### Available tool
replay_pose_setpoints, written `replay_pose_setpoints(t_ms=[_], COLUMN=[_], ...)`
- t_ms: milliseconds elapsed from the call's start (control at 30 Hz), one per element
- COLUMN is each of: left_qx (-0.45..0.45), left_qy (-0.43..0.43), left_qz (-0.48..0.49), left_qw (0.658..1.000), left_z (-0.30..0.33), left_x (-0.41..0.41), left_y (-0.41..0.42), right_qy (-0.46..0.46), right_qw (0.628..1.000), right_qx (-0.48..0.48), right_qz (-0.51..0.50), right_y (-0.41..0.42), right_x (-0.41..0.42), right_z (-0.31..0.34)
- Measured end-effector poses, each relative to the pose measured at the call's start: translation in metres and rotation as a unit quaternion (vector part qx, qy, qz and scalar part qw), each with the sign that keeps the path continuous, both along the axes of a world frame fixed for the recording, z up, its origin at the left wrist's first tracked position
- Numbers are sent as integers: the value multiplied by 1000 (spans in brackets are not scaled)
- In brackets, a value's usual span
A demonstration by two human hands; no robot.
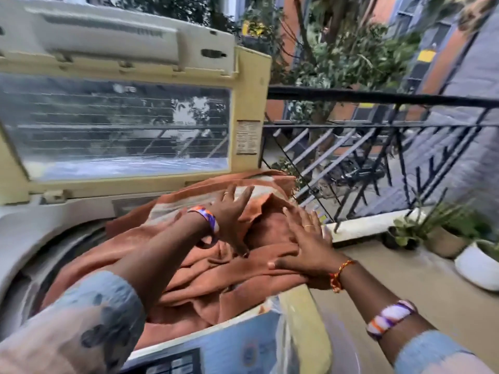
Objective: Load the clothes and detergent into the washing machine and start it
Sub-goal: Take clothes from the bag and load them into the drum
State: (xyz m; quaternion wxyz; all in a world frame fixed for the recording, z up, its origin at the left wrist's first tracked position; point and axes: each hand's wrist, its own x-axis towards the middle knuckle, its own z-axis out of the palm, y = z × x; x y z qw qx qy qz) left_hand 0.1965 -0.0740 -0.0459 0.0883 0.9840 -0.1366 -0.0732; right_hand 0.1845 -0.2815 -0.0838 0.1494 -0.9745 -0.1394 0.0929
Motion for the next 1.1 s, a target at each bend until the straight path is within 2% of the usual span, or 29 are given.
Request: replay_pose_setpoints(t_ms=[67,133,233,300,367,467,633,667,767,833,967,1100], left_qx=[2,1,13,29,47,28,-143,-167,-163,-182,-233,-201], left_qy=[15,39,77,85,95,83,63,48,-31,-51,-12,44], left_qz=[-3,-8,18,44,61,104,118,119,137,134,124,86], left_qw=[1000,999,997,995,992,991,981,978,977,973,964,975], left_z=[-8,-17,-24,-25,-30,-43,-52,-53,-56,-55,-47,-36], left_x=[14,22,33,41,47,46,37,36,31,26,21,4], left_y=[-22,-40,-56,-60,-64,-72,-73,-72,-71,-70,-58,-51], right_qy=[53,108,175,185,189,201,204,203,186,158,124,61], right_qw=[997,982,931,912,903,887,880,882,886,898,889,923], right_qx=[49,149,309,353,371,402,415,412,415,397,428,355], right_qz=[-38,-50,-80,-95,-105,-105,-107,-105,-96,-102,-109,-136], right_y=[-6,-8,-9,-11,-16,-25,-31,-30,-28,-25,-26,-24], right_x=[0,0,-6,-8,-8,-7,-4,-3,-2,-4,-9,-14], right_z=[-11,-23,-34,-38,-43,-54,-55,-55,-54,-53,-50,-47])
